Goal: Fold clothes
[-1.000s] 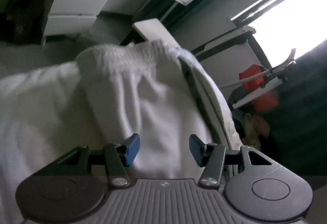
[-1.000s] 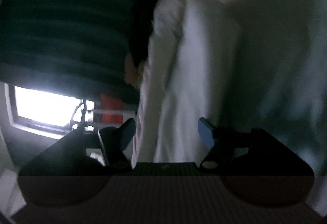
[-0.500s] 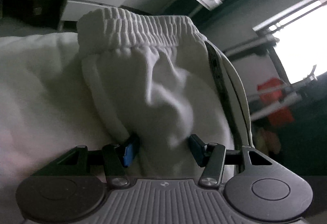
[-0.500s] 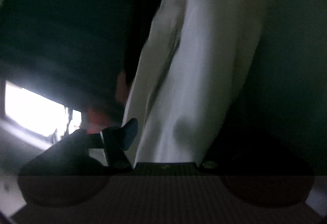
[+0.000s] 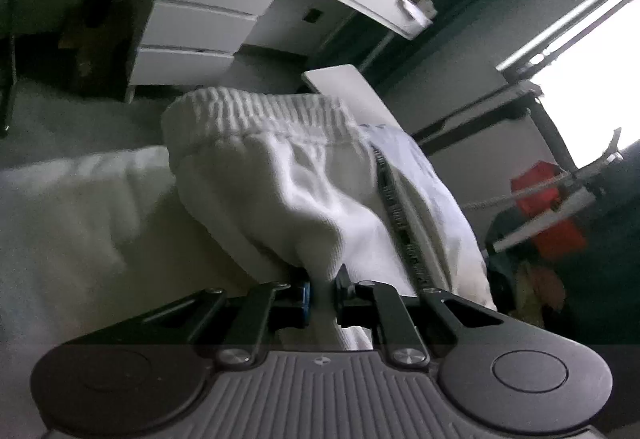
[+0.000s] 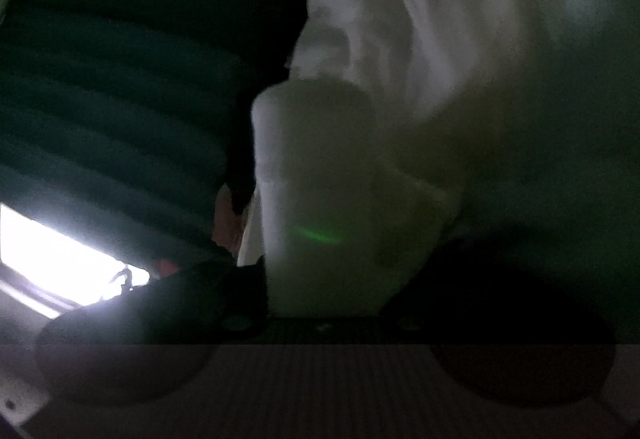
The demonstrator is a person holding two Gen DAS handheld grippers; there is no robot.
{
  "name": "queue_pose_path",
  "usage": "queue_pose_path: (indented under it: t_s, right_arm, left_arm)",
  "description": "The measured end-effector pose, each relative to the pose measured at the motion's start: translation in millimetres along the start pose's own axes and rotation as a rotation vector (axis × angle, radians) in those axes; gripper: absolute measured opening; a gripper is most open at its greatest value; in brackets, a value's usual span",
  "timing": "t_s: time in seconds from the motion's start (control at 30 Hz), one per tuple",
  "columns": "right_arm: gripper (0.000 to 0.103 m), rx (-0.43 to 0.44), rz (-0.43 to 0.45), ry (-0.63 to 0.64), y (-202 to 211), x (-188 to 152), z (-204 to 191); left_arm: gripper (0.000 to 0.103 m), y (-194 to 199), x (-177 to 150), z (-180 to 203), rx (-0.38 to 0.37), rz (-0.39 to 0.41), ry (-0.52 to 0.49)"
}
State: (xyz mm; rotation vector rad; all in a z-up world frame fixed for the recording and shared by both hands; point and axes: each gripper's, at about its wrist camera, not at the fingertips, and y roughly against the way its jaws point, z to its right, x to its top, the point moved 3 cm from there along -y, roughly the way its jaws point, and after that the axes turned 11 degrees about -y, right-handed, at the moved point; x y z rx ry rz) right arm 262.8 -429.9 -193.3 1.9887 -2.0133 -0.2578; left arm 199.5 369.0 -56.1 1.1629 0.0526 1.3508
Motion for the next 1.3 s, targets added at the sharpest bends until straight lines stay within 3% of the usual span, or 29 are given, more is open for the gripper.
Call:
queue_pose_path:
  t_s: [0.27,0.4,0.63,0.73,0.8,0.83,0.87,1.07,1.17,1.3]
  right_arm:
    - [0.011,-0.038,-0.047,0.015,58.2,16.9,10.7]
    - [0.01,-0.037,-0.021,0.005,105.8,27.1,23.9]
    - [0.011,-0.059,-0.036,0.039,127.9,35.1,43.0]
    - [0.011,-0.073,-0.043,0.014,124.9,38.7,53.5]
    - [0.011,-0.082,-0.045,0.001,123.8,39.4,59.1]
    - [0.011,-0.085,-0.046,-0.005,121.9,40.6,61.4]
    - [0.011,-0.083,-0.045,-0.011,121.2,41.4,62.9]
    - [0.011,-0.065,-0.025,0.011,115.6,43.1,58.5]
    - [0.011,-0.067,-0.016,0.026,115.9,42.4,55.6]
    - [0.011,-0.069,0.0,0.049,122.3,37.8,51.7]
  left_arm:
    - [0.011,44.0,-0.8,5.1,-0.022,-0.027,-0.061]
    - [0.011,73.4,-11.3,-3.8,-0.04,-0.05,-0.103]
    - [0.014,73.2,-45.2,-17.0,0.01,-0.069,-0.211]
    - [0.021,73.9,-58.0,-19.9,0.037,-0.085,-0.275]
    - [0.033,79.1,-64.8,-17.5,0.055,-0.09,-0.328]
    - [0.048,84.2,-66.0,-10.9,0.06,-0.075,-0.361]
    - [0.056,89.3,-67.2,-4.2,0.066,-0.061,-0.394]
    - [0.077,120.3,-74.5,36.1,0.096,0.026,-0.591]
    - [0.081,130.4,-97.6,72.8,0.035,0.061,-0.67]
    - [0.081,126.4,-155.0,127.8,-0.091,0.036,-0.759]
